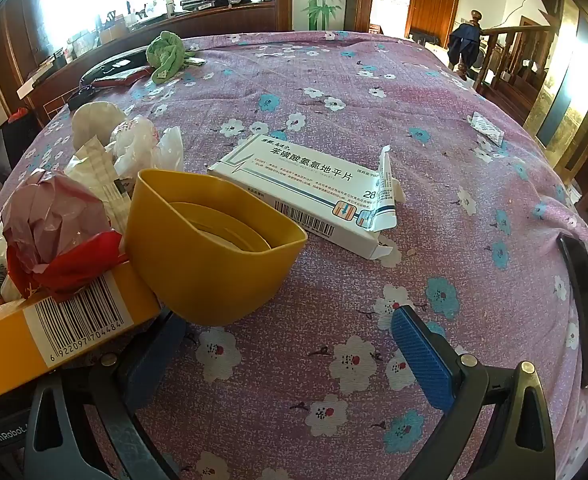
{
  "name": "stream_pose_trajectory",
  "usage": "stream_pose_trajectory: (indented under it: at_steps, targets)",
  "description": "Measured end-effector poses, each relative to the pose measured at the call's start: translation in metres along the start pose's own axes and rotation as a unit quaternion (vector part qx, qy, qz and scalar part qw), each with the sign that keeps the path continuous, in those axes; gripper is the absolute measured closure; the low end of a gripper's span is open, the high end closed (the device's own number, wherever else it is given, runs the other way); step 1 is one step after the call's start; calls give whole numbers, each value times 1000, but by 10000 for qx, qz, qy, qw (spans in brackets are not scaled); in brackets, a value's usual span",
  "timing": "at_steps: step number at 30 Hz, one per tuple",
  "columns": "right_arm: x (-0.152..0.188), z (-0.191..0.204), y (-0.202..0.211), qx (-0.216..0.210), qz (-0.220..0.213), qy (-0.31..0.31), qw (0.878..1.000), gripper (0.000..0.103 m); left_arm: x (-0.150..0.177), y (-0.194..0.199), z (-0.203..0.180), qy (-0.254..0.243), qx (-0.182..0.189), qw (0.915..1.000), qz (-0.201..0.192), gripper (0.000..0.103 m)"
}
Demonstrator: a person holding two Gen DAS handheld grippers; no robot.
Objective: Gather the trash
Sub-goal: 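Move both tools over the pile of trash on the bed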
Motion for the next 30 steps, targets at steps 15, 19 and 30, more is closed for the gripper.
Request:
stream_pose_trajectory:
  at_steps: [15, 19, 30]
  targets:
    - [36, -15, 102, -945, -264, 399, 9944, 0, 40, 123, 33, -382, 78, 9930, -1113, 0]
    - [45, 3, 156, -904, -1192, 588, 9870, 0, 58, 160, 49, -109, -374, 9790, -2000, 0]
    - [64, 52, 183, -935, -1828, 713, 9761, 0, 89, 183, 77, 199, -984, 9617, -2551, 0]
Point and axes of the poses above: each gripper's, at about its wrist camera, not at the fingertips, and y roughly against the way its jaws point, z to its left, x to its underside, the point moved 1 cm from there along -y, roughly the way its jaws point, and after that the axes turned 10 degrees about -z, right-handed, at the moved point
